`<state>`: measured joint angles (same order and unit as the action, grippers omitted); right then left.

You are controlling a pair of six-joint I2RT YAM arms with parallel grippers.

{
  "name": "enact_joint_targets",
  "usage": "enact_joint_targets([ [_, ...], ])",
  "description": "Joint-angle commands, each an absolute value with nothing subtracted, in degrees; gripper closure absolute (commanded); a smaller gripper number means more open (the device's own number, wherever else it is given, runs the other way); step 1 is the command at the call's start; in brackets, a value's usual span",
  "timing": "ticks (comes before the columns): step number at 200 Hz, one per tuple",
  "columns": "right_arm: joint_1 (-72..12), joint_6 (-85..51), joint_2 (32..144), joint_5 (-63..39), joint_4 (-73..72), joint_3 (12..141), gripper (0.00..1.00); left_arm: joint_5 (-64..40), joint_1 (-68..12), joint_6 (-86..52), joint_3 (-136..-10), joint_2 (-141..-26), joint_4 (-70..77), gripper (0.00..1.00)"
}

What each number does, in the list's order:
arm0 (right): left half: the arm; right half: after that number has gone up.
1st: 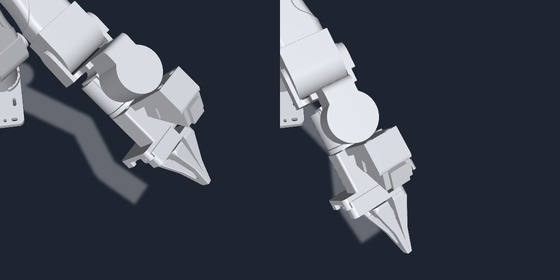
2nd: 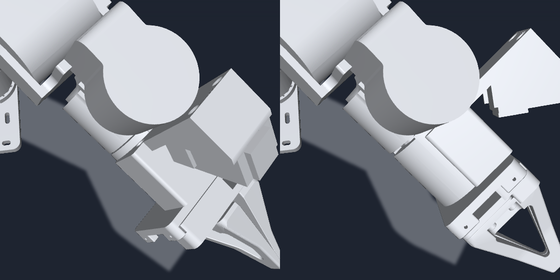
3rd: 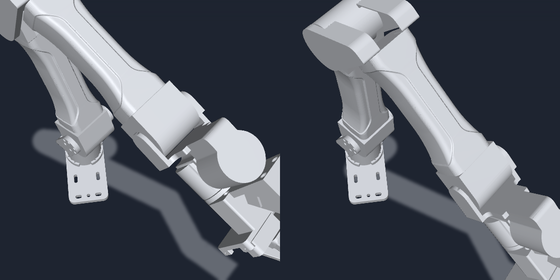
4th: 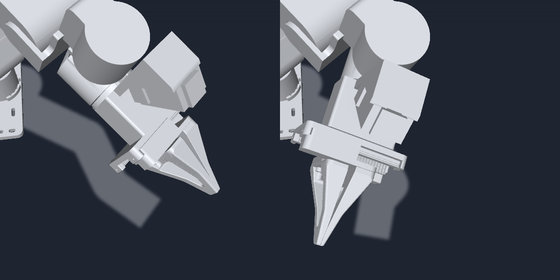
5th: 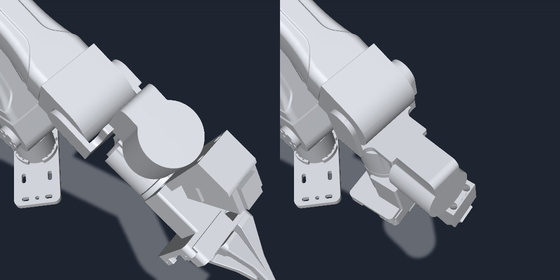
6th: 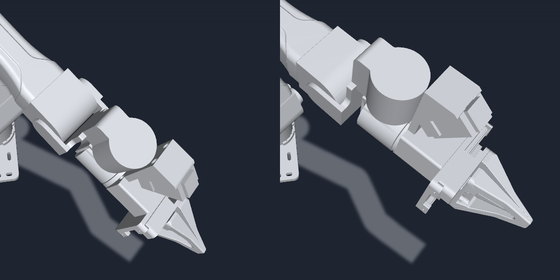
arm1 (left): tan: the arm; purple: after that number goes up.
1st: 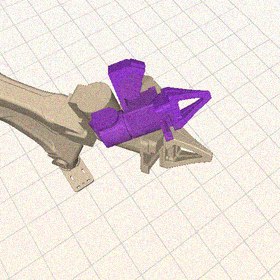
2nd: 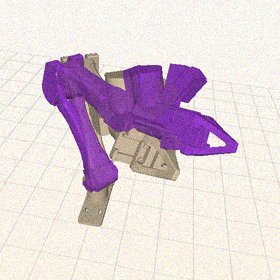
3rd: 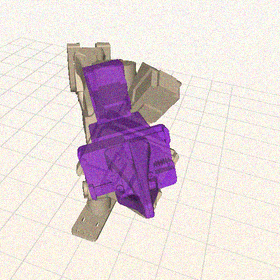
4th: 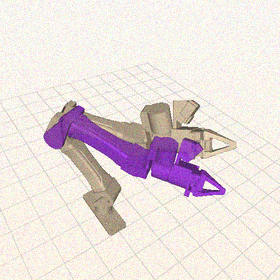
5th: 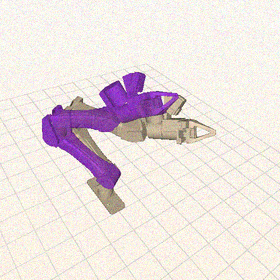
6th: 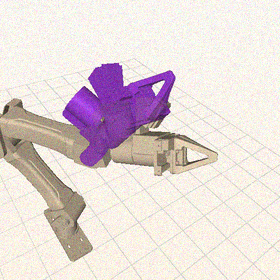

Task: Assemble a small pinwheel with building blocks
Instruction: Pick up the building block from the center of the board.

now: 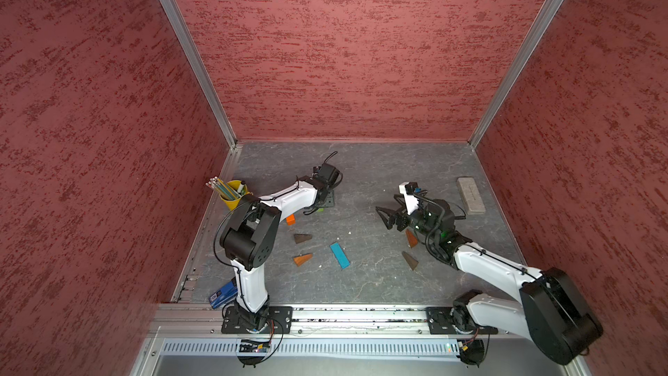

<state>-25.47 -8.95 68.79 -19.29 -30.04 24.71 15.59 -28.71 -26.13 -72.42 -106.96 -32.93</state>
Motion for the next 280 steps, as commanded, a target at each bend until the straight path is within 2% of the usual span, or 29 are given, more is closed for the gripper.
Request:
enact_joint_targets([
  [1, -25.88, -8.52, 68.9, -18.75, -29.15, 26.53, 0.01, 14.94, -28.39, -25.39, -72.23, -107.93, -31.45, 0.31],
  [66, -25.84, -10.21, 67.73, -18.33, -28.25, 26.27, 0.01, 11.72, -27.82, -24.15, -72.97, -108.94, -31.69, 0.46],
  [128, -26.69, -9.24, 68.94, -20.39, -27.22, 26.61, 0.03, 12.13, -26.93, -24.46, -73.93, -110.66, -32.62, 0.48],
  [160, -29.03, -6.12, 72.47, -24.93, -25.03, 28.05, 0.01, 10.48, -26.1, -23.84, -74.44, -111.47, -32.27, 0.65],
  [176, -31.5, -4.23, 73.91, -23.89, -23.67, 28.95, 0.01, 9.49, -25.84, -23.33, -74.61, -111.67, -32.17, 0.73],
  [202, -34.16, -2.61, 75.05, -22.1, -23.17, 29.59, 0.01, 6.68, -25.27, -21.4, -74.79, -112.18, -31.64, 0.8],
  [231, -35.98, -1.26, 74.34, -19.54, -22.18, 29.33, 0.01, 0.69, -25.8, -11.77, -76.62, -112.87, -30.76, 0.82],
  [259, -36.12, -0.9, 70.95, -19.57, -22.94, 27.13, 0.01, -3.8, -29.62, 7.45, -79.15, -113.83, -30.85, 0.87],
  [280, -36.3, 0.11, 69.73, -19.79, -20.5, 27.54, 0.01, -7.3, -32.07, 19.21, -80.28, -114.04, -31.18, 0.88],
])
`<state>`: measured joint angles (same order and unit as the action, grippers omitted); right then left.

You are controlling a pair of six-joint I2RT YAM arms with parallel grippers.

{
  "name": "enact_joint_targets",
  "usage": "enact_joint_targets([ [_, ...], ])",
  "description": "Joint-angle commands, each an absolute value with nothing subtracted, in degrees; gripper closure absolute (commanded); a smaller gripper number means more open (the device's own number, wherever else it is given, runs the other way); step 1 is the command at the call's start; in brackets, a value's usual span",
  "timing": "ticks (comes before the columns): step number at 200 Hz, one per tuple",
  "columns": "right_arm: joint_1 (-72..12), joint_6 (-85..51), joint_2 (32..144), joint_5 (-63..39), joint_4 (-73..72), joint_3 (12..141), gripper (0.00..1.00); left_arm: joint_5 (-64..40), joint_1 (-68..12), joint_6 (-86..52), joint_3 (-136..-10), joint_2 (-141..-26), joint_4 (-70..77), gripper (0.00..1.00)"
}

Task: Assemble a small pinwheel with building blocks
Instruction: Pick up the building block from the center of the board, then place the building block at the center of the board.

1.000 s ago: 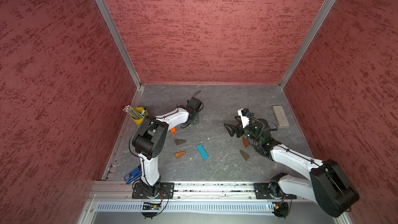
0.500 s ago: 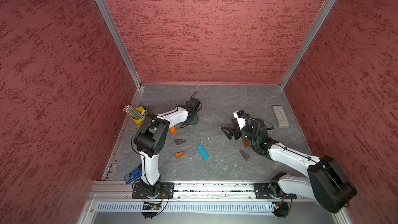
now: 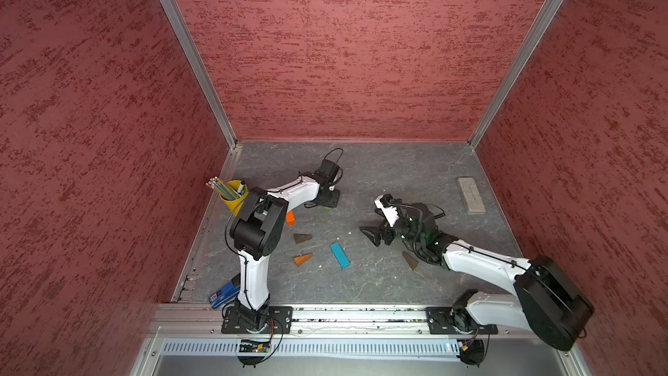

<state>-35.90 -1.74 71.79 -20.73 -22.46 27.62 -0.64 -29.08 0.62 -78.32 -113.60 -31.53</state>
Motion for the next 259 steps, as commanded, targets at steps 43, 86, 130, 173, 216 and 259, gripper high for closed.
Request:
enact_joint_targets([
  [43, -37.23, 2.3, 63.72, -16.08, -16.68, 25.7, 0.01, -20.8, -31.73, 42.13, -82.65, -114.44, -35.72, 0.9],
  [86, -39.38, 0.76, 59.67, -12.21, -16.01, 22.76, 0.01, -21.82, -30.82, 55.04, -87.4, -117.32, -42.65, 0.9],
  [130, -41.59, 0.62, 61.23, -10.25, -16.05, 22.8, 0.01, -15.05, -30.68, 61.38, -93.42, -122.89, -48.55, 0.9],
  [173, -41.82, 0.79, 61.08, -10.63, -16.45, 22.66, 0.01, -13.24, -29.71, 65.99, -95.88, -125.1, -50.87, 0.9],
  [216, -41.92, 0.45, 61.17, -10.55, -16.42, 22.76, 0.01, -11.67, -29.45, 66.9, -99.38, -127.9, -53.8, 0.88],
  [259, -41.92, 0.46, 61.26, -10.68, -16.15, 22.9, 0.01, -13.37, -29.0, 65.41, -100.55, -128.67, -54.46, 0.81],
])
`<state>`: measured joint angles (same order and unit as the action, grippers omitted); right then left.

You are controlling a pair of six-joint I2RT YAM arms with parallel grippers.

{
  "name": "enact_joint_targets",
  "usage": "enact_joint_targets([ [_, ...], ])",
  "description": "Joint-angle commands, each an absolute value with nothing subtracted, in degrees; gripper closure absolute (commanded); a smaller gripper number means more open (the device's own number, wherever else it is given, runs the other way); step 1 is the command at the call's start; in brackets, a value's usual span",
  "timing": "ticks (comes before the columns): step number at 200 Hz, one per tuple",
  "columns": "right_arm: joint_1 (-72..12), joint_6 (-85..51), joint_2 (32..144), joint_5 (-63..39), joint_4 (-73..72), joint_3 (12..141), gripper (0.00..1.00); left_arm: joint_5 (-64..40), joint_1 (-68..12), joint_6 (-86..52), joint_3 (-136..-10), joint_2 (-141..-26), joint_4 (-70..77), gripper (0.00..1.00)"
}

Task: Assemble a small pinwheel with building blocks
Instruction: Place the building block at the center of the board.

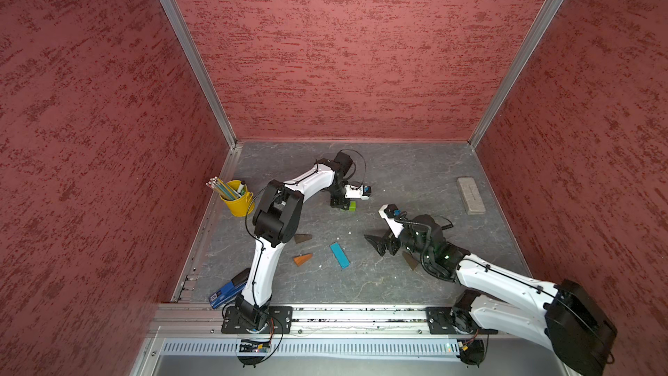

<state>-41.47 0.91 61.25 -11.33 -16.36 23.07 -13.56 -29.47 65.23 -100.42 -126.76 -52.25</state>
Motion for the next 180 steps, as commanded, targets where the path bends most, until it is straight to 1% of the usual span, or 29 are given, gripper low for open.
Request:
enact_joint_targets([
  [1, -41.92, 0.45, 61.26, -10.7, -16.12, 22.92, 0.01, -13.41, -29.0, 65.4, -100.55, -128.67, -54.43, 0.81],
  [32, -41.86, 0.44, 61.48, -10.62, -16.07, 23.03, 0.01, -13.62, -28.83, 65.27, -100.24, -128.67, -53.82, 0.72],
  [61, -41.9, 0.44, 61.61, -10.71, -15.94, 23.1, 0.01, -14.17, -28.74, 64.98, -99.63, -128.25, -52.65, 0.57],
  [115, -41.92, 0.44, 61.92, -10.72, -15.91, 23.2, 0.01, -16.05, -28.43, 63.86, -98.89, -126.95, -50.28, 0.4],
  [120, -41.92, 0.44, 61.96, -10.73, -15.95, 23.2, 0.01, -16.65, -28.39, 63.73, -98.87, -126.64, -50.21, 0.35],
  [123, -41.88, 0.4, 61.96, -10.75, -15.99, 23.2, 0.01, -17.0, -28.32, 63.6, -98.81, -126.35, -50.16, 0.29],
  [125, -41.91, 0.43, 61.96, -10.73, -16.02, 23.14, 0.01, -17.26, -28.24, 63.52, -98.73, -126.14, -50.05, 0.2],
  [126, -41.92, 0.48, 61.96, -10.73, -16.01, 23.13, 0.01, -17.37, -28.23, 63.49, -98.67, -126.0, -50.03, 0.11],
  [127, -41.92, 0.37, 61.96, -10.72, -16.05, 23.12, 0.01, -17.48, -28.22, 63.43, -98.6, -125.84, -49.93, 0.05],
  [129, -41.9, 0.42, 62.01, -10.72, -16.07, 23.12, 0.01, -17.75, -28.17, 63.3, -98.5, -125.57, -49.88, 0.01],
  [151, -41.89, 0.44, 62.55, -10.27, -16.43, 23.03, 0.01, -20.38, -27.23, 61.67, -94.98, -121.05, -47.41, 0.0],
  [180, -41.9, 0.52, 63.85, -9.76, -17.38, 23.53, 0.01, -21.5, -25.04, 56.46, -87.1, -111.32, -42.24, 0.0],
])
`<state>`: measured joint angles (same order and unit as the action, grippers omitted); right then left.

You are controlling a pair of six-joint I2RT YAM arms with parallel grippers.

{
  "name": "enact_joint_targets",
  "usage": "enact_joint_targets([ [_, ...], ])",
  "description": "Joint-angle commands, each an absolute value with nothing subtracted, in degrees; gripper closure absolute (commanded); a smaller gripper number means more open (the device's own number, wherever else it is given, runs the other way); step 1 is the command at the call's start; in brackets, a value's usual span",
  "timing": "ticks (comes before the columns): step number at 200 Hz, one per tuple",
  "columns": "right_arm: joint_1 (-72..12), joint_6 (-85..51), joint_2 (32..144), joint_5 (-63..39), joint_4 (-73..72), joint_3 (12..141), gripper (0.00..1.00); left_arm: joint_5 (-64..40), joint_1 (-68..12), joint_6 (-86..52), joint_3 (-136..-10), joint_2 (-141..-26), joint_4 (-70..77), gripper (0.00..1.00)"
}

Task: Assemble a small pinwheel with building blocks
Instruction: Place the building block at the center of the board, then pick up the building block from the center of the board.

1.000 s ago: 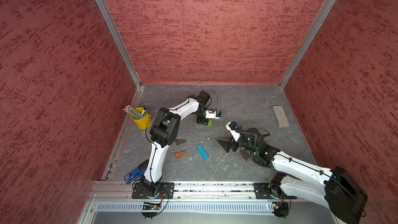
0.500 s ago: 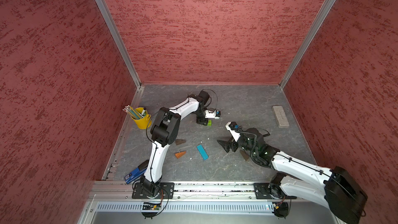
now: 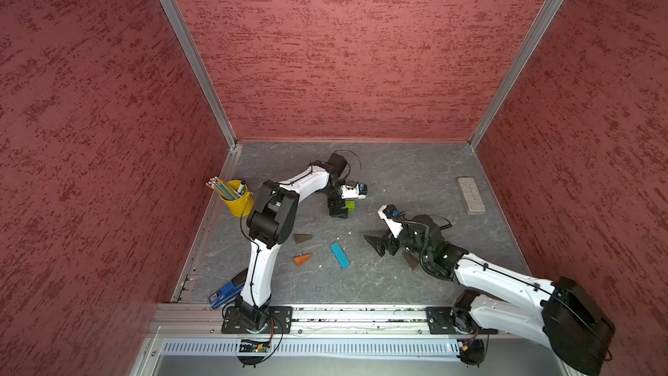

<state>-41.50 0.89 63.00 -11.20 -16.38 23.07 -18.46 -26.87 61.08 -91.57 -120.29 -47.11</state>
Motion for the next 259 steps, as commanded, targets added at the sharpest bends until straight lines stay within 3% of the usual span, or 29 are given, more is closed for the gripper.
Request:
enact_joint_targets([
  [1, -41.91, 0.52, 63.92, -9.76, -17.43, 23.59, 0.01, -21.47, -24.95, 56.22, -86.79, -110.9, -42.04, 0.0],
  [25, -41.92, 0.94, 64.42, -9.67, -19.23, 23.81, 0.01, -18.74, -23.46, 48.36, -75.94, -99.23, -33.22, 0.0],
  [47, -41.95, 1.4, 65.66, -10.86, -20.52, 24.17, 0.01, -12.19, -20.65, 32.96, -67.57, -88.97, -23.8, 0.0],
  [71, -41.94, 1.41, 67.27, -11.77, -21.59, 24.61, 0.01, -5.98, -16.39, 15.92, -63.79, -83.29, -25.08, 0.0],
  [106, -42.23, 0.84, 68.07, -12.13, -23.29, 25.11, 0.01, -5.19, -11.06, 1.73, -63.59, -85.78, -34.78, 0.0],
  [123, -42.64, 0.67, 68.29, -12.04, -23.29, 25.77, 0.01, 0.67, -10.2, -4.98, -63.59, -86.73, -39.25, 0.0],
  [163, -43.06, 0.59, 67.99, -12.14, -23.73, 25.66, 0.01, 10.44, -11.41, -17.19, -66.53, -92.04, -52.82, 0.16],
  [211, -43.28, 0.09, 66.93, -12.24, -23.5, 24.96, 0.01, 9.87, -11.87, -21.67, -65.74, -96.32, -52.5, 0.37],
  [259, -43.37, 0.0, 66.18, -11.71, -22.85, 24.66, 0.01, 7.54, -11.69, -22.05, -65.16, -97.18, -47.77, 0.38],
])
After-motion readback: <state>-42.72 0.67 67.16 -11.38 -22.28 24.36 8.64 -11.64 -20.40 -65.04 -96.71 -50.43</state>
